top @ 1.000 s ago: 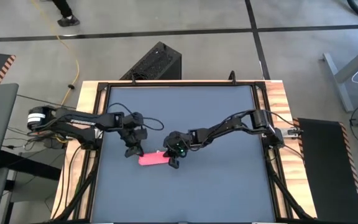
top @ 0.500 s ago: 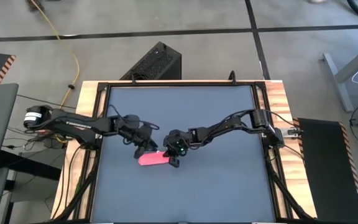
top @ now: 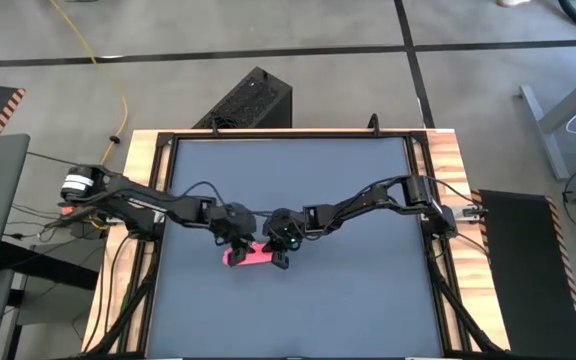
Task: Roll towel
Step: Roll the red towel
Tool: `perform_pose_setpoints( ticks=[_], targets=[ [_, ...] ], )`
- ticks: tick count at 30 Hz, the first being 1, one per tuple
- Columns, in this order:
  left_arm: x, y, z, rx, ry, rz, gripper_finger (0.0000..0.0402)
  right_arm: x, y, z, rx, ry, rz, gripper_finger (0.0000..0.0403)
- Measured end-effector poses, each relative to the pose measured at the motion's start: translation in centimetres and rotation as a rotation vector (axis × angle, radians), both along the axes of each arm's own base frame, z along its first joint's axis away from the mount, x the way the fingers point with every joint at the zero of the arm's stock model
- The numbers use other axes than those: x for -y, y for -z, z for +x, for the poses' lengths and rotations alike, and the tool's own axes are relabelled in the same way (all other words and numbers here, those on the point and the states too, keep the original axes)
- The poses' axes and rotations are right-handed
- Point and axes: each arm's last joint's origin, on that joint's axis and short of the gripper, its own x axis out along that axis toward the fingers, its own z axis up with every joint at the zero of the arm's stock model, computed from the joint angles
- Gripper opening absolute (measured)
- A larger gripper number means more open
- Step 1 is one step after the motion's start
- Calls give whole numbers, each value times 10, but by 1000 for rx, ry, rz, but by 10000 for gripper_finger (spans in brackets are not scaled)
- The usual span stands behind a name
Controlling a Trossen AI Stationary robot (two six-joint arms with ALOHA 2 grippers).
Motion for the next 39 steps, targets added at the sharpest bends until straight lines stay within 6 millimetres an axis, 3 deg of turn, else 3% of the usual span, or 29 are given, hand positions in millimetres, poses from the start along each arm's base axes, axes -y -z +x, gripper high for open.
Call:
perform_pose_setpoints(
  ticks=[5,12,24,28,35,39],
  targets=[
    [4,4,15,-205,-68,129,183,0,0,0,0,-1,0,21],
    [16,15,31,-306,-64,122,183,-1,1,-1,-4,-10,-3,21],
    [33,36,14,-374,-150,114,180,-13,-16,-3,28,31,-48,21],
    [35,38,11,-382,-185,101,144,-17,-25,-5,40,24,-50,21],
    [37,38,11,-398,-160,41,16,-23,-52,-13,60,13,-86,28],
    [36,35,9,-400,-224,15,4,-28,-66,-23,20,54,-176,29]
  ],
)
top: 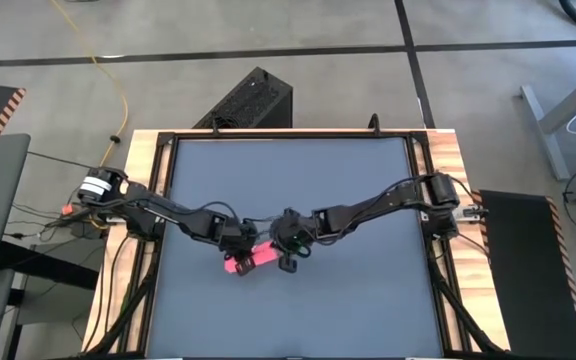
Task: Roll towel
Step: Roll the red towel
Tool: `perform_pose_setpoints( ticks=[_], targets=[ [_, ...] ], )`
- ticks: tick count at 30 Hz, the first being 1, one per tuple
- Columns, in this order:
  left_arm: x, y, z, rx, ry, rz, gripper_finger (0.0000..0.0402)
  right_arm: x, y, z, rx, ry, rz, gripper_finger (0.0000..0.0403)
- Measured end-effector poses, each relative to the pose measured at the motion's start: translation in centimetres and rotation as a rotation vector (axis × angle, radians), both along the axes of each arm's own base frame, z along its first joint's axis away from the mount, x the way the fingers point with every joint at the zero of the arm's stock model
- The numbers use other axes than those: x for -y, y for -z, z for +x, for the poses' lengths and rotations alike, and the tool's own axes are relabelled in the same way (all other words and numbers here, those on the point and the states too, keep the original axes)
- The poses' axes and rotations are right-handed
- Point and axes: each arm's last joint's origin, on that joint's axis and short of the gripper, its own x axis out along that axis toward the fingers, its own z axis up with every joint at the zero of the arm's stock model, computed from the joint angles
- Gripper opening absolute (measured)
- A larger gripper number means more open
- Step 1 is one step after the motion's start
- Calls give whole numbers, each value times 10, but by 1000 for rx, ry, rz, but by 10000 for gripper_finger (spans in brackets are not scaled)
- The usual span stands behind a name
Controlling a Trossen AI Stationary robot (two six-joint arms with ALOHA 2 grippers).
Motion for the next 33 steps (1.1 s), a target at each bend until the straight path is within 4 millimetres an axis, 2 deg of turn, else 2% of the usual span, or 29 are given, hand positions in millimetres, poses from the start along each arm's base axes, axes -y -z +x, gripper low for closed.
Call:
perform_pose_setpoints(
  ticks=[4,7,10,17,21,25,28,33],
  targets=[
    [0,-7,-8,-36,-136,-58,2,-10,-18,-13,-18,40,-83,28],
    [5,-8,-24,-93,-223,-74,1,-20,-26,-27,-16,55,-137,29],
    [13,-9,-42,-121,-303,-78,1,-21,-25,-48,16,63,-138,28],
    [35,-13,-85,-58,-591,-115,0,-10,-14,-100,203,111,5,27],
    [48,-9,-110,-24,-823,-163,0,-14,-15,-118,276,94,47,27],
    [63,-5,-131,28,-986,-215,0,-22,-18,-125,290,60,51,27],
    [69,-7,-131,16,-980,-233,0,-30,-19,-127,295,30,50,27],
    [83,-18,-116,56,-987,-260,0,-39,-17,-129,287,-1,54,27]
  ],
)
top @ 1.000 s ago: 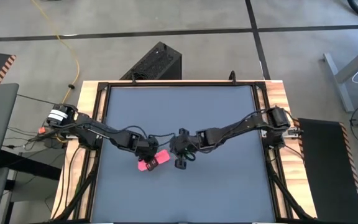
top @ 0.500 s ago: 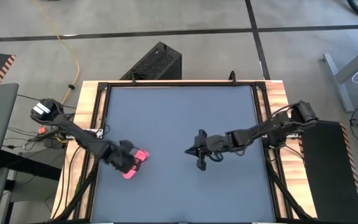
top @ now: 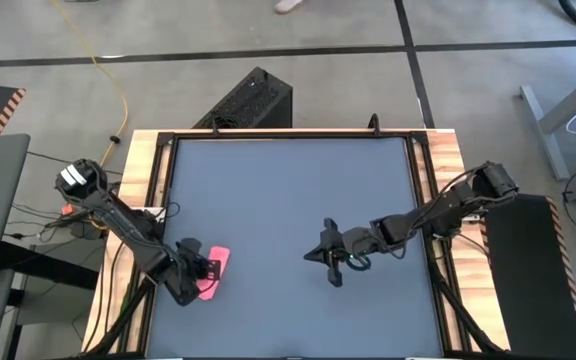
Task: Roll towel
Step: Roll the red towel
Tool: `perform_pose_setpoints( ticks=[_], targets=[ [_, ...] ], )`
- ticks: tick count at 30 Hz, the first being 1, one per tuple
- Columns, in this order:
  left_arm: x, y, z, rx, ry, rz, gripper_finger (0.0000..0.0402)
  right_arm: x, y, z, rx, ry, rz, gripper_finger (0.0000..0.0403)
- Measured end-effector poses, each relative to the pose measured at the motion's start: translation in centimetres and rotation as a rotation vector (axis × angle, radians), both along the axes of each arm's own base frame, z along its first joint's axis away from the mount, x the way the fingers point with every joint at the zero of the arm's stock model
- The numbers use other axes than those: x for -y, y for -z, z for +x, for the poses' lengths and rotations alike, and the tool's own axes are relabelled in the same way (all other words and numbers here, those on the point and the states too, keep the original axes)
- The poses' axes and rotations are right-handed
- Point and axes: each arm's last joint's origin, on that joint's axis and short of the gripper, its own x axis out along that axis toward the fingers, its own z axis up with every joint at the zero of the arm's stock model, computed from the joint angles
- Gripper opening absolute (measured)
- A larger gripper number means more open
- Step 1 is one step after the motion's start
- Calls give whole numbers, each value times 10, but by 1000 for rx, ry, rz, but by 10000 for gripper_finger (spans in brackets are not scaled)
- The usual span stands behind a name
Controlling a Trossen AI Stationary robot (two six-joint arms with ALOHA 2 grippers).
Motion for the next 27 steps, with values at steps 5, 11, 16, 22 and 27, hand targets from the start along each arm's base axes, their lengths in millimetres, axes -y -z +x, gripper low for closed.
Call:
perform_pose_setpoints(
  ticks=[5,11,16,22,27],
  targets=[
    [15,-6,10,-14,16,15,0,-6,0,-2,-3,-14,17,27],
    [17,-19,17,-3,8,69,0,-5,0,-1,2,-2,37,27],
    [11,-23,10,-102,31,108,0,-5,-2,0,18,-3,66,27],
    [16,-14,14,-117,-5,78,19,-6,-4,0,27,-8,94,27],
    [27,2,35,-39,-32,-1,40,-6,-4,0,28,-5,99,27]
  ],
)
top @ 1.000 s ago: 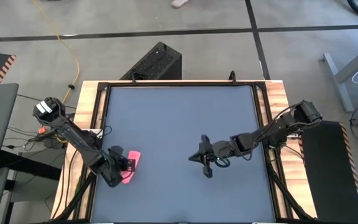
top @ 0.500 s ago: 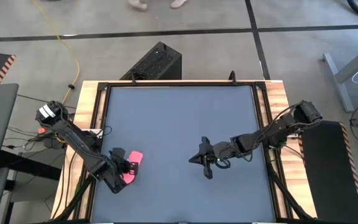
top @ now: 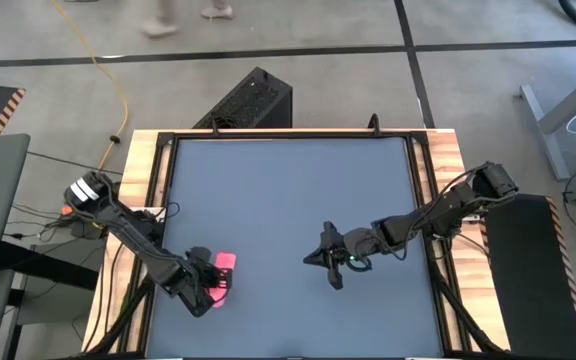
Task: Roll towel
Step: Roll the red towel
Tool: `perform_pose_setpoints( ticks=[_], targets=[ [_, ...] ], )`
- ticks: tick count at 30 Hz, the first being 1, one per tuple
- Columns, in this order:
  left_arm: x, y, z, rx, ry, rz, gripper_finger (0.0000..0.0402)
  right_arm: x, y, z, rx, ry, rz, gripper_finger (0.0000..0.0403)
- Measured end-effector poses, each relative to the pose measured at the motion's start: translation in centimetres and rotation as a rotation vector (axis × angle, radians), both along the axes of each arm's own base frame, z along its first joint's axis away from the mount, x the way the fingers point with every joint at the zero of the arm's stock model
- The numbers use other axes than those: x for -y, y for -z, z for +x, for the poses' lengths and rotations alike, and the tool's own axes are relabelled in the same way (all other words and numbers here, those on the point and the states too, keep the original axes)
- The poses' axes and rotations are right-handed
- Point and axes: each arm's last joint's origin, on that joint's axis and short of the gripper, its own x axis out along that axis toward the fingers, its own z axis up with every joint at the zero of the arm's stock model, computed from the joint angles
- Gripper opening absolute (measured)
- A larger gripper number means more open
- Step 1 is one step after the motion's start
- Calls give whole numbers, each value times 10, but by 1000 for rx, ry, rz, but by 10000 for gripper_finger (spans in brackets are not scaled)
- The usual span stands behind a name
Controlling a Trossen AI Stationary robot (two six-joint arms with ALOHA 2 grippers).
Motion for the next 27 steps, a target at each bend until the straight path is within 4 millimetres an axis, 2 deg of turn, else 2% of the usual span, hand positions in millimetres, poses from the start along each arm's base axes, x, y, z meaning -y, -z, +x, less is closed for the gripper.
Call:
perform_pose_setpoints(
  ticks=[3,11,20,27],
  targets=[
    [1,2,7,36,4,-3,46,0,0,0,0,-1,0,27],
    [-9,-4,3,-26,79,53,72,-1,0,0,-6,-27,10,27],
    [-22,-10,8,-88,191,31,152,1,0,0,-7,-22,11,27],
    [-35,-35,5,-24,300,51,210,2,0,1,-9,-17,20,27]
  ],
)
